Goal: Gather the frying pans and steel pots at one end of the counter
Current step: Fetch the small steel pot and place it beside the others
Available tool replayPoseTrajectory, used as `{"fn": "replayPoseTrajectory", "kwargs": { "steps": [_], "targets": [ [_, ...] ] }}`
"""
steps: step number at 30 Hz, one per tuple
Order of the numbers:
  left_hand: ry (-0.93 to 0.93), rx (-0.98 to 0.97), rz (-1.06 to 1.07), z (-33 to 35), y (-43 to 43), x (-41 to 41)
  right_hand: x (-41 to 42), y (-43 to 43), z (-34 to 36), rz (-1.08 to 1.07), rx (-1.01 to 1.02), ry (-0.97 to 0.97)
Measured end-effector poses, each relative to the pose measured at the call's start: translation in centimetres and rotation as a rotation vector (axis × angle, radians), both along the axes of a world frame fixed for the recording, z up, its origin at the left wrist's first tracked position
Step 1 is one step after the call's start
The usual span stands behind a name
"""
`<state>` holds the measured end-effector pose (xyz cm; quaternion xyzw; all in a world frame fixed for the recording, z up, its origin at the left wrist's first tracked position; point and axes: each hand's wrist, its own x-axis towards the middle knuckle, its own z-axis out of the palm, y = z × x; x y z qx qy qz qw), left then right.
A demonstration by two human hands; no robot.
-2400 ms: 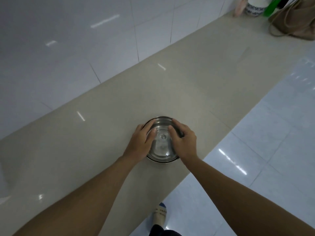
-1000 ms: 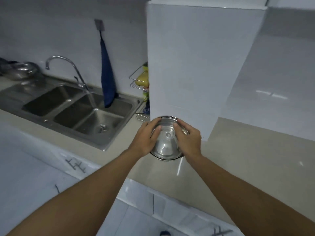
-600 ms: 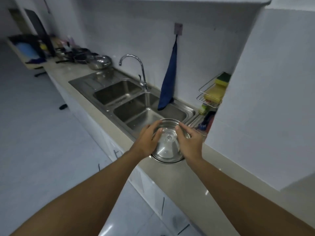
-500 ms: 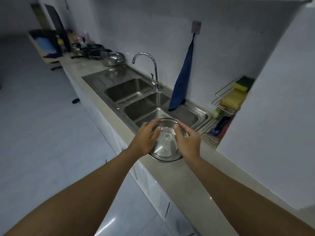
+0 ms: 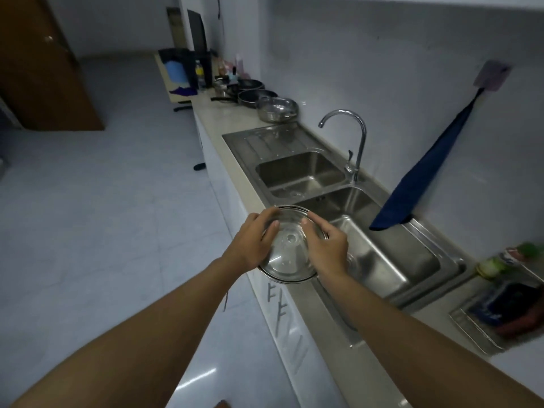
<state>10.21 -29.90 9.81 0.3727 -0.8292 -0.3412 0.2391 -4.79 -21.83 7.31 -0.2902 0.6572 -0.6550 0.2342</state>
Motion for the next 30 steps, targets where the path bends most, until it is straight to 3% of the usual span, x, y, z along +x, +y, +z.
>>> {"fn": "replayPoseTrajectory", "kwargs": {
  "steps": [16,30],
  "targets": [
    [0.023,-0.035,0.011,1.9,-23.6,8.2,7.7,-24.5,1.0,0.007,-0.033,0.011],
    [-0.018,-0.023,0.062,0.6,-46.8,4.3,3.5,-47.9,-0.6,0.043,-0.027,-0.010]
  ]
}}
